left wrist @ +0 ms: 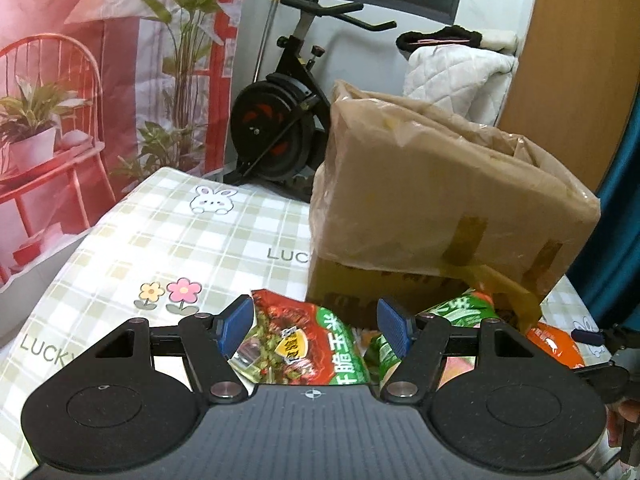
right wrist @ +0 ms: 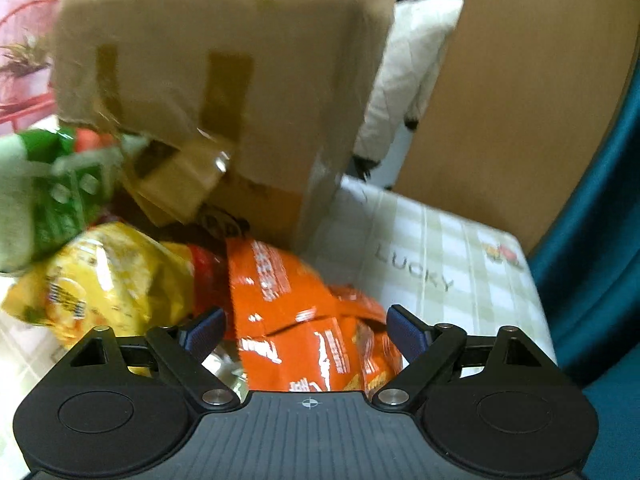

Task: Organize snacks
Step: 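Move both open tools back down to the snack pile, then grasp the red-green chip bag with the left tool while the right tool grasps the orange bag, then lift both bags over the box and open both tools to drop them, then move both open tools back down to the snack pile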

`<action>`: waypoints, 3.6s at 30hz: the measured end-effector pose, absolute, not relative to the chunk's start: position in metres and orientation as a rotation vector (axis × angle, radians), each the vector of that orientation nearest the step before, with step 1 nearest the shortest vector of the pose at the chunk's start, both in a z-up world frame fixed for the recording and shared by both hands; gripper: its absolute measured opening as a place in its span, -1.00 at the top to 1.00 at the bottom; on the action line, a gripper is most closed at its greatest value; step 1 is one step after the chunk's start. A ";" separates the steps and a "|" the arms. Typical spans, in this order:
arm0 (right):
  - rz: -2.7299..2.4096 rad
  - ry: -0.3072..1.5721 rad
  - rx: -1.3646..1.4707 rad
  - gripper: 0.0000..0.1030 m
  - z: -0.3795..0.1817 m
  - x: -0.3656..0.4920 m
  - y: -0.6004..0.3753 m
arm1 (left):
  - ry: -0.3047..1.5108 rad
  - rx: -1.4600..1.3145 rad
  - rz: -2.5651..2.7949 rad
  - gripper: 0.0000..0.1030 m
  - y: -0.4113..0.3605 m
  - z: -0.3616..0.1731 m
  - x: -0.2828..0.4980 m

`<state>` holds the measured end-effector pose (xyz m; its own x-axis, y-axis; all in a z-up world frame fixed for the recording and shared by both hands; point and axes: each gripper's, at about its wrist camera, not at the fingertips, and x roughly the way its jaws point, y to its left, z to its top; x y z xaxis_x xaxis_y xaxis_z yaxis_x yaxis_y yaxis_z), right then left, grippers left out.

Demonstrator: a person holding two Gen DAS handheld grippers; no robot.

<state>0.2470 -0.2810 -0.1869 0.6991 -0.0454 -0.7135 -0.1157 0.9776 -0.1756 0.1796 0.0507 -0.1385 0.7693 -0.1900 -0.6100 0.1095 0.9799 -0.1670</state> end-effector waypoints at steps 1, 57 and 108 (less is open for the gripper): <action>0.033 0.819 -0.201 -0.50 -0.190 0.249 -0.282 | 0.680 -0.131 -0.162 -0.37 0.053 -0.140 0.179; -0.113 0.336 0.094 0.09 -0.019 0.205 -0.337 | 0.357 -0.164 -0.194 -0.20 0.047 -0.043 0.182; -0.022 0.678 0.198 0.29 -0.161 0.218 -0.313 | 0.645 -0.152 -0.151 -0.44 0.061 -0.135 0.220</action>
<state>0.2178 -0.3125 -0.1613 0.7793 0.0445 -0.6251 0.0845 0.9809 0.1752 0.2195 0.0615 -0.1349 0.7888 -0.1865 -0.5856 0.0919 0.9779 -0.1877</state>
